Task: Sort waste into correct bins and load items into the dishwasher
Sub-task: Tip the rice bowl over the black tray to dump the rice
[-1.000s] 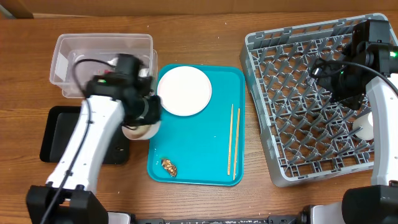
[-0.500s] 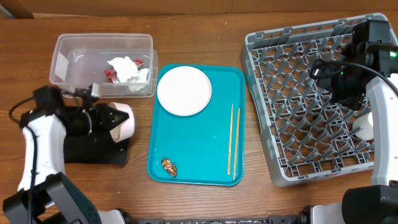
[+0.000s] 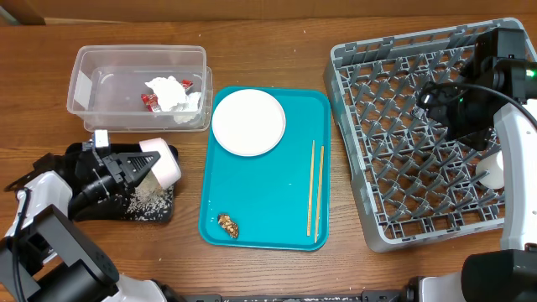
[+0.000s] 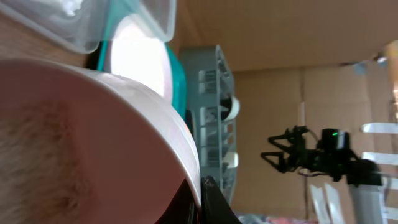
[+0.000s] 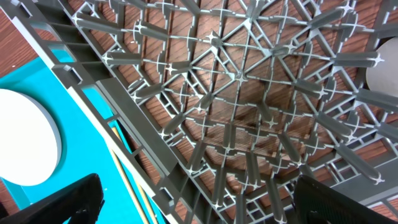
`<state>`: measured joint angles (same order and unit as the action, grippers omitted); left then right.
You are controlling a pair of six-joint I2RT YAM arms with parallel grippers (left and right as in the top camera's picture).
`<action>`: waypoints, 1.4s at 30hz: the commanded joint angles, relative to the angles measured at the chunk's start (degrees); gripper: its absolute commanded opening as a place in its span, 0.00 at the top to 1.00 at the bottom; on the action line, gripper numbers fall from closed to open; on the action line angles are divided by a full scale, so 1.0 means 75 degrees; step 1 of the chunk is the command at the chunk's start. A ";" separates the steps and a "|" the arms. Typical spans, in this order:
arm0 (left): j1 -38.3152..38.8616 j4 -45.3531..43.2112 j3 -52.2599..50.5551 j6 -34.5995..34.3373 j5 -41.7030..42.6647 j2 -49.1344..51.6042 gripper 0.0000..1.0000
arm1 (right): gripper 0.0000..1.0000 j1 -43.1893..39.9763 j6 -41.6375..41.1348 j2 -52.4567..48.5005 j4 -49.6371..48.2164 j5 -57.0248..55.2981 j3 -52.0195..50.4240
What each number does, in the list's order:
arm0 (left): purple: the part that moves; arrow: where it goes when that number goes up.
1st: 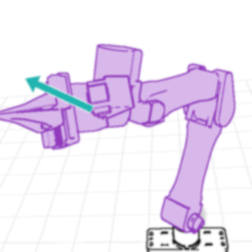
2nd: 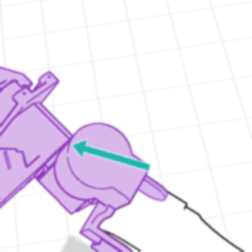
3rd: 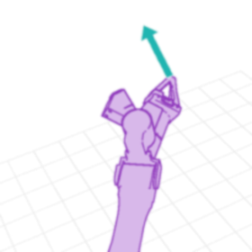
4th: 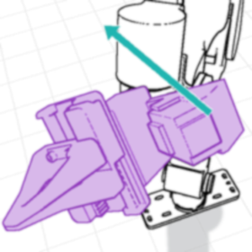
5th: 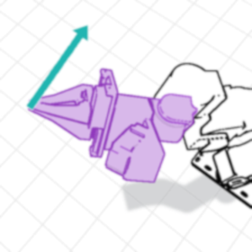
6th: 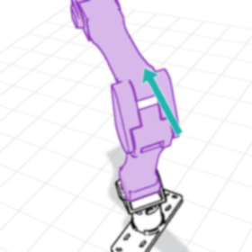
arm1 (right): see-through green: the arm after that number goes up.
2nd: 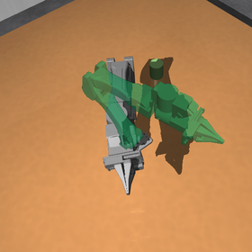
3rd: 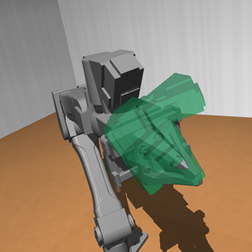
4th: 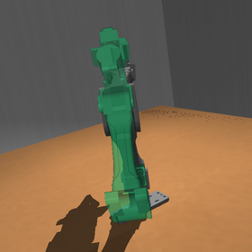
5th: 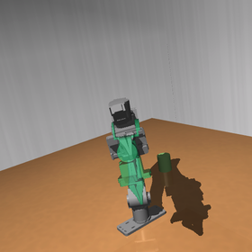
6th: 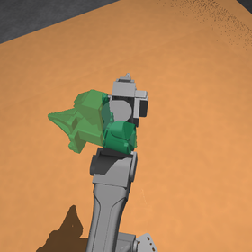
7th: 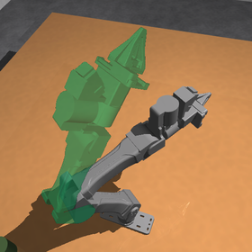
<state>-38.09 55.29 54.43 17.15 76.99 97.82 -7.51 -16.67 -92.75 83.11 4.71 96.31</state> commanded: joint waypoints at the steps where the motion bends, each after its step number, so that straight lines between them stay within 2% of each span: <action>1: -0.0157 0.0020 -0.0058 -0.0017 0.1116 0.0073 0.96 | 0.00 -0.0029 0.0029 0.0000 -0.0006 0.0070 0.0009; 6: -0.0189 0.0020 -0.0058 -0.0778 0.1510 0.0073 0.96 | 0.00 -0.0029 0.0032 0.0000 -0.0006 0.0070 0.0009; 12: -0.0192 0.0020 -0.0058 -0.1218 0.1816 0.0073 0.96 | 0.00 -0.0029 0.0032 0.0000 -0.0003 0.0070 0.0009; 36: -0.0189 0.0023 -0.0058 -0.1207 0.1816 0.0073 0.96 | 0.00 -0.0026 0.0032 0.0000 0.0032 0.0070 0.0009; 42: 0.0385 0.0195 -0.0035 -0.1078 0.1614 0.0000 0.96 | 0.00 -0.0029 0.0032 0.0000 0.0052 0.0070 0.0009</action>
<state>-38.41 55.94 54.43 8.88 88.92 97.91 -7.51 -16.67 -92.75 83.59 4.71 96.31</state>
